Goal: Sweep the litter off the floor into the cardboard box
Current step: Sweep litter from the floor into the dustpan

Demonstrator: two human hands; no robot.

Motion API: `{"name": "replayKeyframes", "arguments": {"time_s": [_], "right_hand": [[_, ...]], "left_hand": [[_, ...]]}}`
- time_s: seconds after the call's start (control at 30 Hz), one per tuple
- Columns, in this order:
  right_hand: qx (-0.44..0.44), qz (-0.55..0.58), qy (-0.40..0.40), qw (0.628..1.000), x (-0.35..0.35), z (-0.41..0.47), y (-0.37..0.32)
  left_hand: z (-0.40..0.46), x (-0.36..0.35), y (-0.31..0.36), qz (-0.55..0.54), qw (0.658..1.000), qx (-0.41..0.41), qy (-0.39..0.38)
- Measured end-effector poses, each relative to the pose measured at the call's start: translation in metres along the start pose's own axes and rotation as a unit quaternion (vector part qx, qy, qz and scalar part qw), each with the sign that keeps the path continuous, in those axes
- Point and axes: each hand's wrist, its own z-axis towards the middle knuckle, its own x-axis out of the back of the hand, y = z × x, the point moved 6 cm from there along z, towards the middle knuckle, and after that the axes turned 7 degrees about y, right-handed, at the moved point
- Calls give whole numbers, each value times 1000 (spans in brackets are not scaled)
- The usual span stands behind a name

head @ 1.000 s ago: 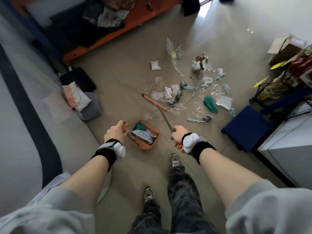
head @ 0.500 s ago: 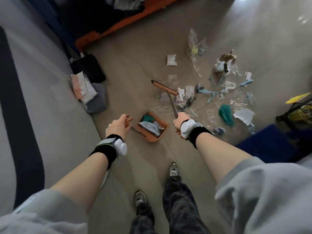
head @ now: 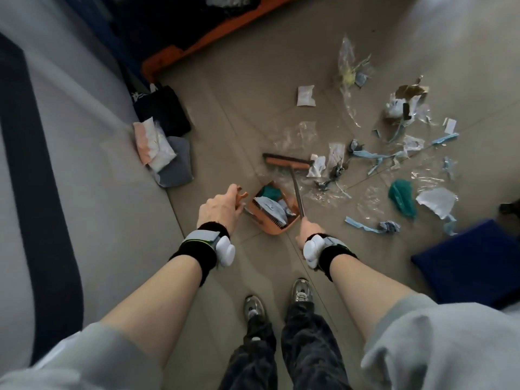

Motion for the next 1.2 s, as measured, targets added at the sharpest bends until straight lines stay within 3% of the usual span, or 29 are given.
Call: {"name": "replayKeyframes", "arguments": {"time_s": [0.43, 0.7, 0.9, 1.2], "right_hand": [[-71, 95, -60, 991, -39, -96, -20], [-44, 48, 65, 996, -11, -119, 1], [-14, 7, 98, 995, 0, -101, 22], [-7, 41, 106, 994, 43, -22, 60]], "left_hand": [[2, 1, -3, -23, 998, -64, -13], [-2, 6, 5, -24, 991, -132, -19], [6, -2, 16, -13, 986, -165, -23], [43, -3, 54, -17, 984, -175, 15]]}}
